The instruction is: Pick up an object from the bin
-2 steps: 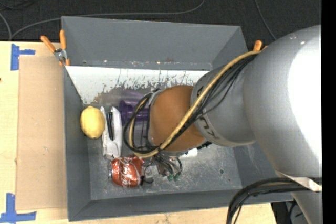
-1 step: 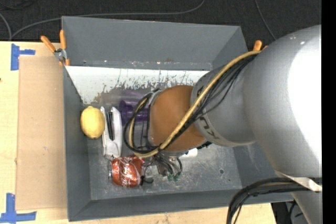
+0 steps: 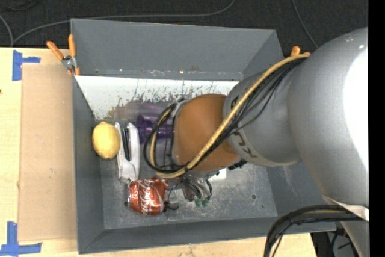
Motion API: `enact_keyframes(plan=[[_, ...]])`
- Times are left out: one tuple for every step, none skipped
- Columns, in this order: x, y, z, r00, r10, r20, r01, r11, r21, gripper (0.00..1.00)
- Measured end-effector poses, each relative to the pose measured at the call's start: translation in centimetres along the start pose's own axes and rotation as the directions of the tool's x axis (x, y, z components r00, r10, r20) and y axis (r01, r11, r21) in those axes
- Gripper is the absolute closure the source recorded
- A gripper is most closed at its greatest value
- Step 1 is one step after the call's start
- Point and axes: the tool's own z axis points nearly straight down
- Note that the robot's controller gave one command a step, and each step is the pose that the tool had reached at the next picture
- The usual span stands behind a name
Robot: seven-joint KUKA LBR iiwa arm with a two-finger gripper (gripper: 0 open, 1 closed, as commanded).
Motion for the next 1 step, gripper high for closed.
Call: enact_keyframes(plan=[[-0.07,0.03,-3.37,1.0,0.001,0.005,-0.001,1.0,-0.001,1.0]])
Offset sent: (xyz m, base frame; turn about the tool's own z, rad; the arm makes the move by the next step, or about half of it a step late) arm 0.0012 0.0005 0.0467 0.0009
